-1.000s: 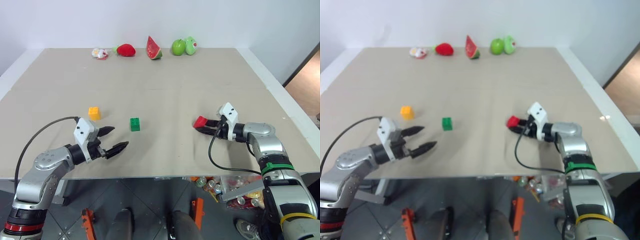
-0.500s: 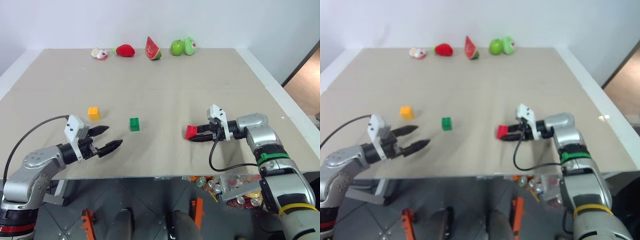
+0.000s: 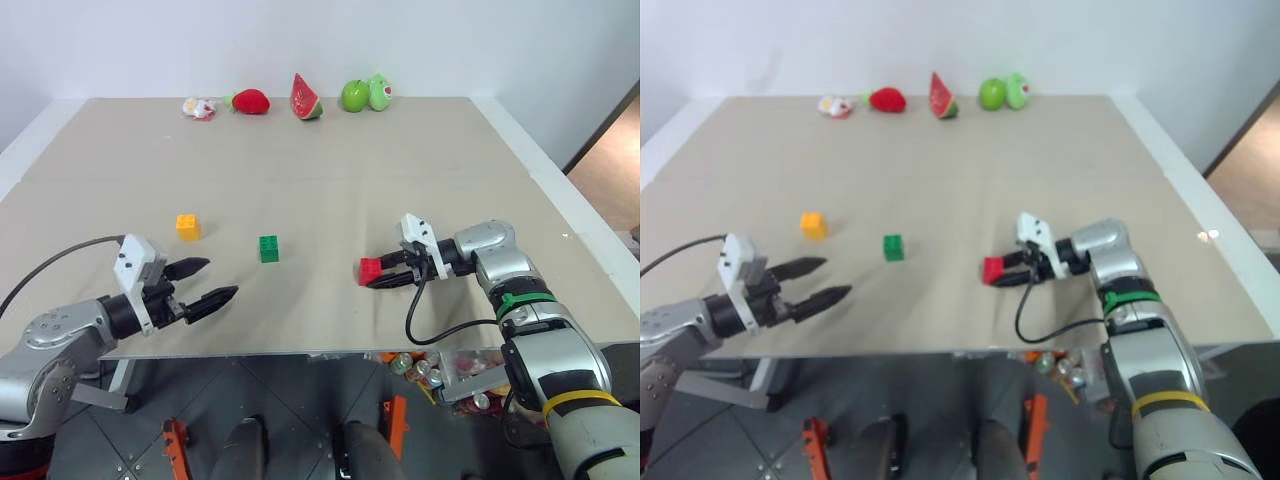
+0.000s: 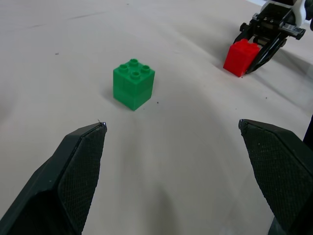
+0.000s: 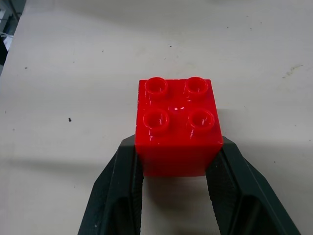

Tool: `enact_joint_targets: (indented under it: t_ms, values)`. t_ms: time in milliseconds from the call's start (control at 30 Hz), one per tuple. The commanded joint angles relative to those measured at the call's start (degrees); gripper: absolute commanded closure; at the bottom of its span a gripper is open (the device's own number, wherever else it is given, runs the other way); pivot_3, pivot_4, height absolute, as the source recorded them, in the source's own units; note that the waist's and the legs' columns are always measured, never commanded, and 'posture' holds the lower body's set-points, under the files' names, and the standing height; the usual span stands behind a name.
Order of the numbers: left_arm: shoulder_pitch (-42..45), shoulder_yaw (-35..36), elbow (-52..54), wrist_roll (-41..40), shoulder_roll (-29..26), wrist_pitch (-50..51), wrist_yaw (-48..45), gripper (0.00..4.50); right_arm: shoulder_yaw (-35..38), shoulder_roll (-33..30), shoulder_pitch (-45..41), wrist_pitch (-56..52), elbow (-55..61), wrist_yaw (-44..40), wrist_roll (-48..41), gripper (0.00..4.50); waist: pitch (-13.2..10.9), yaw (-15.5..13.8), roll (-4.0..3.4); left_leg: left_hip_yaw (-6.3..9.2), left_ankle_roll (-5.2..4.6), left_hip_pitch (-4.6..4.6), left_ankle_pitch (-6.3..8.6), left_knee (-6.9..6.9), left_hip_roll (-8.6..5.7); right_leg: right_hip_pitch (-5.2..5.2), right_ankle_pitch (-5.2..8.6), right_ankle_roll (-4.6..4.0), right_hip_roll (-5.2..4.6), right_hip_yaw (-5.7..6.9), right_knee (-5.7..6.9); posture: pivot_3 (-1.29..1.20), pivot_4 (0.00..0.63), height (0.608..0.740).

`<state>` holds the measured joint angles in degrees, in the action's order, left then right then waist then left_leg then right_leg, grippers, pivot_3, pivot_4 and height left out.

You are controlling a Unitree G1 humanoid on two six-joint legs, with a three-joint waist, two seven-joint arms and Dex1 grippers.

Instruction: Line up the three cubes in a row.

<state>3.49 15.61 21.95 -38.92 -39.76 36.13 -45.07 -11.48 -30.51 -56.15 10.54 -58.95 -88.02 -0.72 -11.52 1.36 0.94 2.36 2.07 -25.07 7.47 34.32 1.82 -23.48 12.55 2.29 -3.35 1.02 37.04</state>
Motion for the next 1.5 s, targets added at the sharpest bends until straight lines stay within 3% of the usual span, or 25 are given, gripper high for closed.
enact_joint_targets:
  t_ms: [33, 200, 400, 600, 833, 1100, 1433, 1500]
  values:
    - [1.9, 0.0, -0.3, 0.5, -0.7, -0.7, 0.1, 0.00, 0.0, 0.7, -1.8, 1.3, -1.7, 1.1, 1.4, 2.23, 0.0, 0.0, 0.00, -0.02, 0.00, 0.01, 0.00, 0.00, 0.00, 0.00, 0.00, 0.00, 0.00, -0.02, 0.00, 0.00, 0.150, 0.740]
    - [7.4, -3.4, -7.3, 4.1, 1.0, -3.3, 0.0, 0.00, 0.2, -0.9, -2.5, 3.2, -1.7, 3.3, 3.2, 0.62, 0.0, 0.0, 0.00, -0.06, 0.02, 0.12, -0.02, 0.03, 0.00, 0.05, -0.16, 0.04, 0.03, -0.11, 0.00, 0.00, 0.150, 0.740]
    - [16.3, -9.9, -19.3, 10.8, 4.5, -8.9, -1.5, 0.00, 3.0, -7.4, -4.6, 1.5, 4.8, -3.5, 0.0, 0.62, 0.0, -0.1, 0.00, -0.39, 0.07, 0.06, -0.11, 0.12, -0.03, -0.02, -0.46, 0.19, 0.00, -0.43, -0.01, 0.00, 0.150, 0.740]
    - [24.2, -14.7, -32.6, 16.6, 8.2, -15.4, -3.9, 0.00, 5.9, -14.0, -6.2, -4.9, 16.9, -4.5, -8.3, 0.62, 0.0, 0.0, 0.00, -0.62, 0.08, 0.00, -0.13, 0.10, -0.04, -0.15, -0.36, 0.31, 0.01, -0.68, -0.02, 0.00, 0.150, 0.740]
    - [32.0, -20.1, -46.9, 22.8, 10.6, -22.7, -10.7, 0.00, 9.4, -14.6, 2.2, -16.8, 36.9, 0.3, -16.3, 0.62, 0.0, -0.1, 0.01, -0.66, 0.05, -0.10, -0.02, -0.05, 0.02, -0.34, -0.32, 0.51, 0.16, -0.80, 0.04, 0.00, 0.150, 0.740]
    - [41.3, -21.0, -62.4, 27.4, 13.8, -30.1, -13.9, 0.00, 13.1, -14.9, 12.1, -28.3, 53.7, 7.6, -22.6, 0.62, 0.0, -0.2, 0.01, -0.74, 0.03, -0.24, -0.04, 0.26, -0.05, -0.35, -0.39, 0.49, 0.04, -0.85, 0.02, 0.00, 0.150, 0.740]
    - [46.7, -20.6, -71.8, 29.5, 17.6, -34.1, -17.9, 0.00, 14.9, -15.1, 18.4, -33.4, 60.2, 13.5, -25.5, 0.62, 0.0, -0.2, 0.02, -0.80, 0.02, -0.29, -0.05, 0.32, -0.06, -0.36, -0.46, 0.58, 0.02, -0.91, 0.02, 0.00, 0.150, 0.740]
    - [46.9, -20.3, -72.5, 29.7, 17.6, -34.5, -18.4, 0.60, 14.9, -15.3, 18.3, -33.3, 59.7, 13.8, -25.5, 0.57, 0.0, -0.2, 0.02, -0.79, 0.02, -0.29, -0.05, 0.31, -0.06, -0.37, -0.48, 0.63, 0.03, -0.90, 0.02, 0.00, 0.150, 0.740]
